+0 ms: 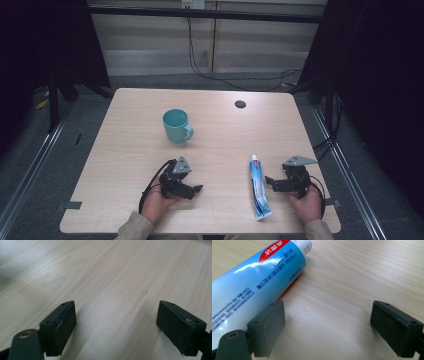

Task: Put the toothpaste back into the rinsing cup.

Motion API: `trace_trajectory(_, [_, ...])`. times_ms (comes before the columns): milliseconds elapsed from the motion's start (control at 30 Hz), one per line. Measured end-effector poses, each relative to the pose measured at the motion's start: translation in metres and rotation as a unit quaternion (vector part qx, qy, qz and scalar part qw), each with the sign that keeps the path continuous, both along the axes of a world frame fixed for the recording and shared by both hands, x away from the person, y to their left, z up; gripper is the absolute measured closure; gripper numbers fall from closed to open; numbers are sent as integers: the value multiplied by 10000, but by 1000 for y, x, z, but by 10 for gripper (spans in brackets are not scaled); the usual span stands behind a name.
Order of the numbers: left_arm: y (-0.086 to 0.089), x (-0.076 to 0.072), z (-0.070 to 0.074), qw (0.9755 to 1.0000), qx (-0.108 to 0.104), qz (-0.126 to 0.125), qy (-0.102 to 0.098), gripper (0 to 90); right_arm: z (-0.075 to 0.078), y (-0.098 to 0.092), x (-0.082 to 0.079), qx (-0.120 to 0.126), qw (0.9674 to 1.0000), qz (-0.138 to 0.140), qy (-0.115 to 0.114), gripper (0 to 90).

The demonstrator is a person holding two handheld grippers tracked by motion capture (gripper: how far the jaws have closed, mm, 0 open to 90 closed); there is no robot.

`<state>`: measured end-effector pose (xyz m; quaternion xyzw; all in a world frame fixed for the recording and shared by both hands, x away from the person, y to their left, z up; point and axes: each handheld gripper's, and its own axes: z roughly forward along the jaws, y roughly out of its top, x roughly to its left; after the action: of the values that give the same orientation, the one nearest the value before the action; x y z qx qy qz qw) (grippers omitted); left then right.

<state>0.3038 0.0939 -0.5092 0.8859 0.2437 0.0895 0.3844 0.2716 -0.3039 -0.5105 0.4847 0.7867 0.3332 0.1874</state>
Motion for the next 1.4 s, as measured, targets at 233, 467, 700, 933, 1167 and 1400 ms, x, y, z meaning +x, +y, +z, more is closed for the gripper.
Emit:
trace_trajectory(233, [0,0,0,10000,7,2,2,160,9,2,5,-171,9987,-235,424,158])
trace_trajectory(467, [0,0,0,10000,8,1,1,160,23,4,14,43,9950,-297,957,207])
trace_trajectory(700, [0,0,0,10000,8,0,0,160,46,27,20,-158,9939,-75,1084,233])
trace_trajectory(933, [0,0,0,10000,8,0,1,160,59,49,27,-263,9906,44,1343,250])
trace_trajectory(1167, [0,0,0,10000,8,0,2,160,53,61,31,-127,9863,42,1646,256])
trace_trajectory(1400, [0,0,0,10000,2,-1,-1,160,47,70,37,-288,9815,61,1891,305])
